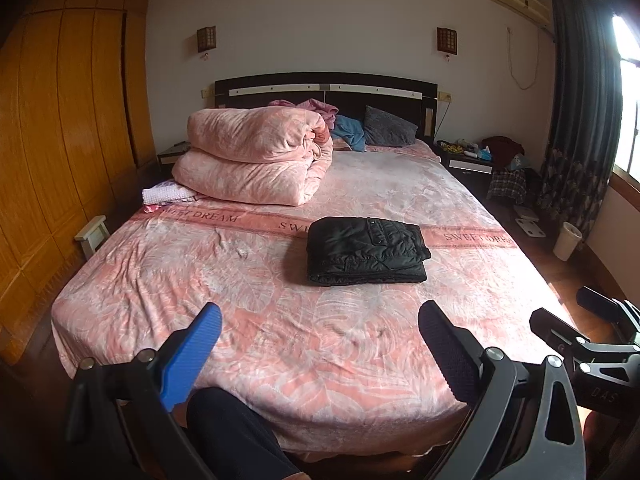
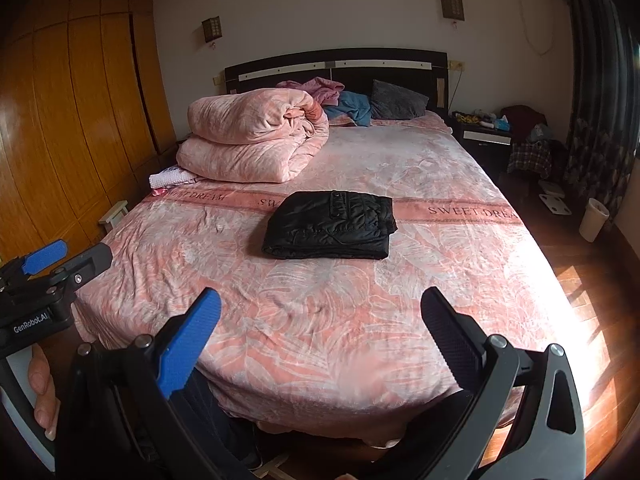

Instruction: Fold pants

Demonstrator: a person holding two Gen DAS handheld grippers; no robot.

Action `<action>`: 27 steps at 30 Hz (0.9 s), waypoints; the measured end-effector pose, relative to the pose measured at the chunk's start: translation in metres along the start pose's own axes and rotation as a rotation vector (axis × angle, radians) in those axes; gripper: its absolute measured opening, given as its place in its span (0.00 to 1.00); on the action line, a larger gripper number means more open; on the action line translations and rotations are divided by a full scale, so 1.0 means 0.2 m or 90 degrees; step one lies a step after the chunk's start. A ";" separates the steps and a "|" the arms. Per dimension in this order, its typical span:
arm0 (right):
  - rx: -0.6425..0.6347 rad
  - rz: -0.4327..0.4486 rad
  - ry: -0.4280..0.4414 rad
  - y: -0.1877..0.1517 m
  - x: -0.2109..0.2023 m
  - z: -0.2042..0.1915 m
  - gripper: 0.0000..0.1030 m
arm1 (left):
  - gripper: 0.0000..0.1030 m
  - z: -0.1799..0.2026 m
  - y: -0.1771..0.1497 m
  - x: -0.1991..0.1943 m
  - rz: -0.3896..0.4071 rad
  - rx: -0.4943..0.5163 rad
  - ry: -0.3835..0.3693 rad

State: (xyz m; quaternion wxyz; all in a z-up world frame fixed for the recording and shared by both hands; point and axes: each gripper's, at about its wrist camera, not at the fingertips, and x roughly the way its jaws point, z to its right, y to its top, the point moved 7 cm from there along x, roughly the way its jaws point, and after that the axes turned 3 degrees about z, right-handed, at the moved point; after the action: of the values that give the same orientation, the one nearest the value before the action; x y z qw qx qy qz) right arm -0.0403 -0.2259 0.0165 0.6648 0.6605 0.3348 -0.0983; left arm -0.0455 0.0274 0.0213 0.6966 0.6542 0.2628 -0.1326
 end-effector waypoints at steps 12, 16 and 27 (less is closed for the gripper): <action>0.015 -0.029 -0.001 -0.01 0.14 0.04 0.97 | 0.96 0.04 -0.01 0.10 -0.028 -0.021 -0.036; 0.019 -0.035 0.002 -0.01 0.17 0.05 0.97 | 0.96 0.02 0.02 0.10 -0.003 -0.012 -0.007; 0.021 -0.035 0.001 -0.01 0.19 0.06 0.97 | 0.96 0.01 0.03 0.10 0.009 -0.014 -0.008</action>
State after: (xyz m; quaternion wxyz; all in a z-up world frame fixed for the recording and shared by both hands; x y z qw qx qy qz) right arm -0.0083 -0.2246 -0.0083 0.6506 0.6618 0.3519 -0.1217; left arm -0.0255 0.0283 0.0157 0.7063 0.6475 0.2553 -0.1292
